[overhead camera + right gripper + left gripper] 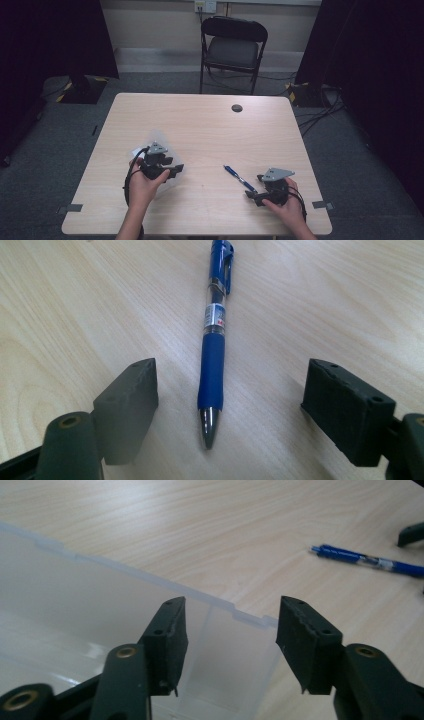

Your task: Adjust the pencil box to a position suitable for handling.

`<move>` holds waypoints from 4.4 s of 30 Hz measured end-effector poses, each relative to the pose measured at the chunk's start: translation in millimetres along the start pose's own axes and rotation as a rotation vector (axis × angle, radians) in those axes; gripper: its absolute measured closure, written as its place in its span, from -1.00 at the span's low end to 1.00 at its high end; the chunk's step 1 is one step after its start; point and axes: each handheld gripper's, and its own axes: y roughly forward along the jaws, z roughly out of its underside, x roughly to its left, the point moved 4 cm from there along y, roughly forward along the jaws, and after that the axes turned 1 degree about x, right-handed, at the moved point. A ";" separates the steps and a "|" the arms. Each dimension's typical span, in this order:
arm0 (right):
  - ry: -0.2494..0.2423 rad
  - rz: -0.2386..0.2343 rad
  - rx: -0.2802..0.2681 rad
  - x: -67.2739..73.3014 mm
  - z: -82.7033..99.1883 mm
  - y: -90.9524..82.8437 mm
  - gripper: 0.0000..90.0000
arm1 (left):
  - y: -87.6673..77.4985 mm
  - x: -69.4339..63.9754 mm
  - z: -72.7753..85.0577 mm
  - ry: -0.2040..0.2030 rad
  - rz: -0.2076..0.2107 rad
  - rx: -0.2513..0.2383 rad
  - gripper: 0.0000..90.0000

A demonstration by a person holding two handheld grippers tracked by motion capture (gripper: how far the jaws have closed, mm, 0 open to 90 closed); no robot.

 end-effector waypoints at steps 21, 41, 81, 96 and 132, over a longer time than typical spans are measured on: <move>0.000 0.000 0.000 0.0 0.0 0.0 -0.53 | 20.0 -11.6 -19.8 0.004 -0.029 -0.021 -0.38; 0.000 0.000 0.000 0.0 0.0 0.0 -0.53 | 49.7 -18.2 -14.2 0.091 -0.021 0.077 0.48; 0.000 0.000 0.000 0.0 0.0 0.0 -0.53 | 8.5 -8.5 -12.2 -0.005 -0.022 0.009 0.16; 0.001 0.001 0.000 0.1 0.0 0.0 -0.53 | -19.7 10.6 -9.6 -0.035 -0.100 -0.008 -0.06; 0.001 0.000 -0.001 0.2 -0.1 0.2 -0.53 | 38.9 -4.3 21.2 -0.014 -0.039 0.137 0.86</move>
